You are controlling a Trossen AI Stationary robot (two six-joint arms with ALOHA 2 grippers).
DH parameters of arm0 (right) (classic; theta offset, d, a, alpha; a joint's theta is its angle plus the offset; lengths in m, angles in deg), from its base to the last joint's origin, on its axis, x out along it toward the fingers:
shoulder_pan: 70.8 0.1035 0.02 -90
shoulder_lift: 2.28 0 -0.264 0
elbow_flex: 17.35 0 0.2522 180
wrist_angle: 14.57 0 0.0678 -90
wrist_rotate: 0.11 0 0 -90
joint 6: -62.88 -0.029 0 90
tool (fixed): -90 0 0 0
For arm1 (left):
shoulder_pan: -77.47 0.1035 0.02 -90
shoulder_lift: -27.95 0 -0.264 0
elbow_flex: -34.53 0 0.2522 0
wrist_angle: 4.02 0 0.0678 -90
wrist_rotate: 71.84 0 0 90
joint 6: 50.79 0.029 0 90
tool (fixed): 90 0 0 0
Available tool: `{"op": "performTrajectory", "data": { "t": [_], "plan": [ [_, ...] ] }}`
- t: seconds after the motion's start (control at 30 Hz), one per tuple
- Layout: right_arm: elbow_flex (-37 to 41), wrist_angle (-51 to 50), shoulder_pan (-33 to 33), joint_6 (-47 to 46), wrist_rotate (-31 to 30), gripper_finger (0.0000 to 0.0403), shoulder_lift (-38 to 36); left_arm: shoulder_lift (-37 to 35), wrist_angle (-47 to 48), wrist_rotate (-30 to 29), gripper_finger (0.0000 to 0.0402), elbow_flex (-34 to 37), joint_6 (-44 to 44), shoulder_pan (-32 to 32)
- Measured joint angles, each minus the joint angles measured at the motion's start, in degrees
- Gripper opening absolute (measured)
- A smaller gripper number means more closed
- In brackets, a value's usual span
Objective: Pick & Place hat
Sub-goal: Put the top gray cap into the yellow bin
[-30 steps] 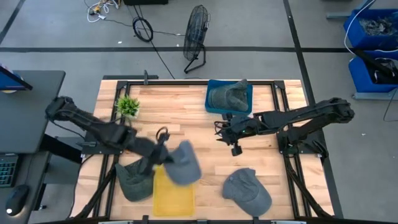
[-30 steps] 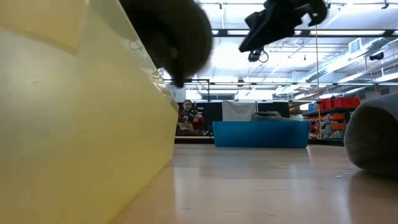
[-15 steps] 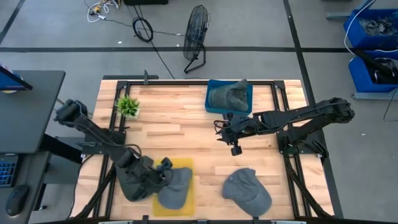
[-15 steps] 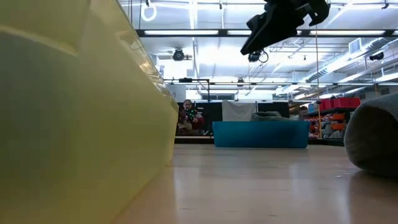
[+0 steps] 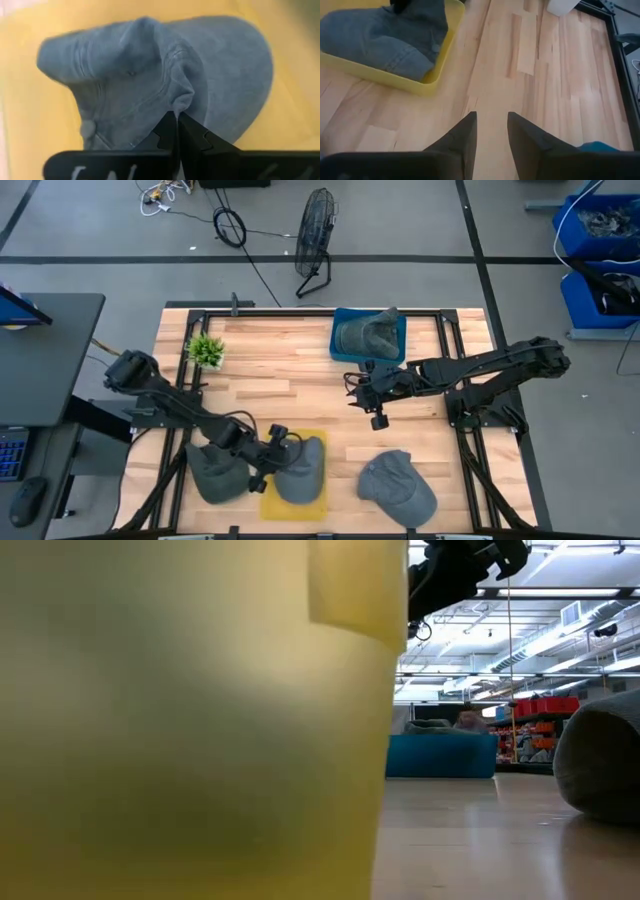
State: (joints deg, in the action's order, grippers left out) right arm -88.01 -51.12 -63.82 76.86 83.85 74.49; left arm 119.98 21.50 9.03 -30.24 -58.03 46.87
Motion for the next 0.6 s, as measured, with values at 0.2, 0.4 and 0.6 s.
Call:
{"op": "performTrajectory", "data": {
  "t": [0.2,0.4,0.6],
  "plan": [
    [0.0,-2.42,-0.02,0.31,3.18,0.0112,0.0,0.97,1.49,-0.21,0.0021,0.0,-7.37,3.17],
    [0.0,-4.47,-0.01,0.0,3.52,0.0112,0.02,0.95,3.98,-1.15,0.008,0.0,-8.97,6.67],
    [0.0,-8.01,0.08,-1.18,8.08,0.0112,0.02,0.76,14.82,-1.91,0.0158,-0.13,-11.93,8.98]
  ]
}}
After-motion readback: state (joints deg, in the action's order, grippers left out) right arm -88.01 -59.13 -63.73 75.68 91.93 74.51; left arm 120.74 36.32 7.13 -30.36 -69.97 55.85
